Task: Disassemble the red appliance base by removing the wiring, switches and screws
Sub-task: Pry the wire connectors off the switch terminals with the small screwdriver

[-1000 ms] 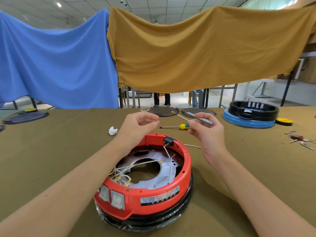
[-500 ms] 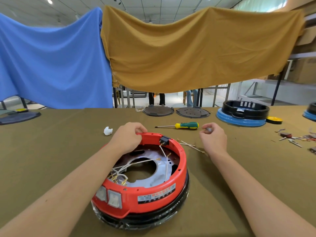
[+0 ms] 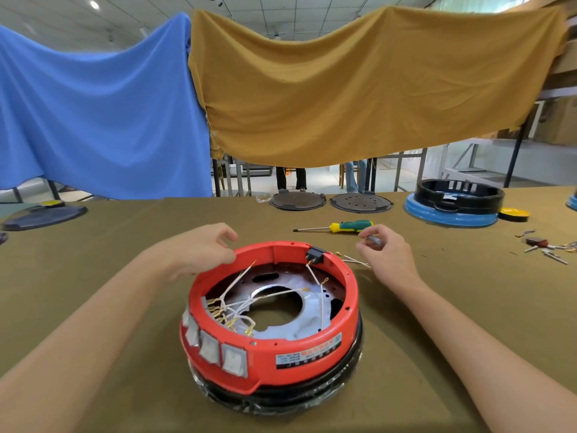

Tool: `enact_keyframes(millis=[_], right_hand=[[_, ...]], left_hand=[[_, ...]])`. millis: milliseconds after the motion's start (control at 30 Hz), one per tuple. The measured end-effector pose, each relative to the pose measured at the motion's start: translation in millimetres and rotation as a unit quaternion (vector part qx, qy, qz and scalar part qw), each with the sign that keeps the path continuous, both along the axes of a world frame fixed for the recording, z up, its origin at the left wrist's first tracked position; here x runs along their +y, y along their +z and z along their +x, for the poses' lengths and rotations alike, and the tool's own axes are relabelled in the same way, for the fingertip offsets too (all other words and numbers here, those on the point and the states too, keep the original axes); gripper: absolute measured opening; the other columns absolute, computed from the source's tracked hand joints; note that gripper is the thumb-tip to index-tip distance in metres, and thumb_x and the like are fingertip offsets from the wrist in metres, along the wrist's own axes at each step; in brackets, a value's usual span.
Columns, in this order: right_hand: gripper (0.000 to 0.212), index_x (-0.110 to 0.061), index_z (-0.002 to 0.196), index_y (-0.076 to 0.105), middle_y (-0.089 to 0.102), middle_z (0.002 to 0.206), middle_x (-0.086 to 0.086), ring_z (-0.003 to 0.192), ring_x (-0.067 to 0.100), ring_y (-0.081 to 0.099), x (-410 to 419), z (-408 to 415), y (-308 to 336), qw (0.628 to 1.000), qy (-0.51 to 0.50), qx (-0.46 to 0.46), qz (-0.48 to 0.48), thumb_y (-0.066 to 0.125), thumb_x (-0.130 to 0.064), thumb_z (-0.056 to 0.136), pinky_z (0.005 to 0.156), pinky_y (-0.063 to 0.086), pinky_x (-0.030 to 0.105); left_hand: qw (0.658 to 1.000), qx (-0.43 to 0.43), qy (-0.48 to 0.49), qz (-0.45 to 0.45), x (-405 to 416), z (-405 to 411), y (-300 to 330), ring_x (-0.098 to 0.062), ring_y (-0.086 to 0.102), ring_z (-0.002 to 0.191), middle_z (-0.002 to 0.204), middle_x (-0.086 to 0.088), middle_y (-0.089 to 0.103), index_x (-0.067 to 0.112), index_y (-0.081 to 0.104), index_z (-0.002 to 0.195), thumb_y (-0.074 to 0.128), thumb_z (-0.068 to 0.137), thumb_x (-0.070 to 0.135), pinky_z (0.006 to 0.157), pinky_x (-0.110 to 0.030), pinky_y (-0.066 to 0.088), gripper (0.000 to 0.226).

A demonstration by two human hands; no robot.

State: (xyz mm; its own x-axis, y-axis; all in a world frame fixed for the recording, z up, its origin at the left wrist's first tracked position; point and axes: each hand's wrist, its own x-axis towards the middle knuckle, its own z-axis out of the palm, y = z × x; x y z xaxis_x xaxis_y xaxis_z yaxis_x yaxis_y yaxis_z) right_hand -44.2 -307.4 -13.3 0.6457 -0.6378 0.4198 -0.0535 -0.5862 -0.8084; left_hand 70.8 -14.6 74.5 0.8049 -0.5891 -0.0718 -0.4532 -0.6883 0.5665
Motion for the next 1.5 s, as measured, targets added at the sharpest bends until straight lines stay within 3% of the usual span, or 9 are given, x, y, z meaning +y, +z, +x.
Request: enact_keyframes(millis=[67, 200, 300, 500, 633, 833, 1067, 1333, 1500], right_hand=[[0.012, -0.026, 0.101, 0.064, 0.064, 0.097, -0.012, 0.092, 0.006, 0.062, 5, -2, 3, 0.999, 0.034, -0.022, 0.015, 0.069, -0.021, 0.091, 0.071, 0.046, 0.019], [0.009, -0.022, 0.101, 0.067, 0.072, 0.102, -0.001, 0.092, 0.018, 0.068, 20, -4, 8, 0.99, 0.113, -0.048, 0.062, 0.067, -0.02, 0.092, 0.081, 0.058, 0.033], [0.011, -0.011, 0.104, 0.067, 0.076, 0.096, 0.004, 0.09, 0.023, 0.071, 25, -6, 11, 0.976, 0.155, -0.088, 0.123, 0.062, -0.01, 0.094, 0.072, 0.059, 0.026], [0.018, -0.008, 0.11, 0.064, 0.073, 0.109, 0.012, 0.101, 0.031, 0.068, 27, -1, 14, 0.94, 0.218, -0.103, 0.242, 0.057, -0.018, 0.096, 0.092, 0.051, 0.048], [0.037, -0.007, 0.115, 0.059, 0.072, 0.115, 0.012, 0.111, 0.033, 0.065, 29, 3, 13, 0.917, 0.253, -0.098, 0.292, 0.063, -0.028, 0.085, 0.09, 0.053, 0.039], [0.051, -0.007, 0.126, 0.055, 0.068, 0.126, 0.007, 0.116, 0.031, 0.065, 31, 3, 15, 0.895, 0.331, -0.043, 0.296, 0.07, -0.019, 0.079, 0.099, 0.051, 0.046], [0.046, -0.004, 0.126, 0.054, 0.068, 0.126, 0.012, 0.112, 0.032, 0.068, 36, 3, 22, 0.875, 0.364, -0.008, 0.318, 0.054, 0.017, 0.085, 0.096, 0.055, 0.047], [0.045, -0.007, 0.113, 0.06, 0.071, 0.119, 0.014, 0.098, 0.035, 0.069, 33, -4, 26, 0.884, 0.351, -0.003, 0.31, 0.048, 0.02, 0.081, 0.089, 0.056, 0.046], [0.031, -0.006, 0.113, 0.061, 0.069, 0.117, 0.021, 0.094, 0.032, 0.068, 29, -4, 28, 0.892, 0.327, -0.04, 0.311, 0.056, 0.009, 0.086, 0.085, 0.056, 0.04]], left_hand=[[0.999, 0.026, 0.02, -0.007, 11, -3, -10, -0.017, 0.068, 0.092, 0.107, 0.005, 0.063, 0.028, 0.053, 0.121, 0.053, 0.096, 0.017, 0.067, -0.031, 0.055, 0.028], [0.997, 0.033, 0.004, -0.073, 14, 1, -25, -0.03, 0.071, 0.093, 0.106, -0.003, 0.07, 0.023, 0.064, 0.114, 0.049, 0.098, 0.011, 0.084, -0.048, 0.058, 0.025], [0.993, 0.05, -0.048, -0.091, 4, 11, -22, -0.019, 0.072, 0.094, 0.11, 0.003, 0.072, 0.026, 0.067, 0.117, 0.051, 0.099, 0.012, 0.088, -0.041, 0.057, 0.028], [0.98, 0.009, -0.184, -0.068, -43, 23, -8, -0.005, 0.069, 0.093, 0.108, 0.011, 0.072, 0.027, 0.065, 0.109, 0.063, 0.094, 0.019, 0.096, -0.038, 0.053, 0.017], [0.968, -0.032, -0.245, -0.04, -69, 21, -7, -0.005, 0.068, 0.089, 0.096, 0.011, 0.072, 0.026, 0.071, 0.103, 0.071, 0.089, 0.025, 0.094, -0.037, 0.053, 0.014], [0.99, -0.038, -0.105, -0.081, -43, 13, -1, -0.005, 0.064, 0.094, 0.107, 0.009, 0.065, 0.029, 0.06, 0.114, 0.052, 0.099, 0.036, 0.085, -0.031, 0.054, 0.019], [0.988, 0.152, 0.005, -0.011, 60, -35, -2, -0.003, 0.06, 0.105, 0.114, 0.016, 0.059, 0.041, 0.05, 0.116, 0.074, 0.07, 0.051, 0.065, -0.027, 0.058, 0.053], [0.98, 0.145, 0.039, -0.128, 39, -50, -18, -0.01, 0.064, 0.066, 0.099, -0.007, 0.071, 0.021, 0.067, 0.105, 0.063, 0.082, 0.01, 0.058, -0.026, 0.052, 0.026], [0.982, 0.125, -0.045, -0.131, 21, -25, -9, -0.012, 0.068, 0.075, 0.102, 0.003, 0.075, 0.02, 0.068, 0.112, 0.059, 0.084, 0.001, 0.066, -0.022, 0.053, 0.035]])
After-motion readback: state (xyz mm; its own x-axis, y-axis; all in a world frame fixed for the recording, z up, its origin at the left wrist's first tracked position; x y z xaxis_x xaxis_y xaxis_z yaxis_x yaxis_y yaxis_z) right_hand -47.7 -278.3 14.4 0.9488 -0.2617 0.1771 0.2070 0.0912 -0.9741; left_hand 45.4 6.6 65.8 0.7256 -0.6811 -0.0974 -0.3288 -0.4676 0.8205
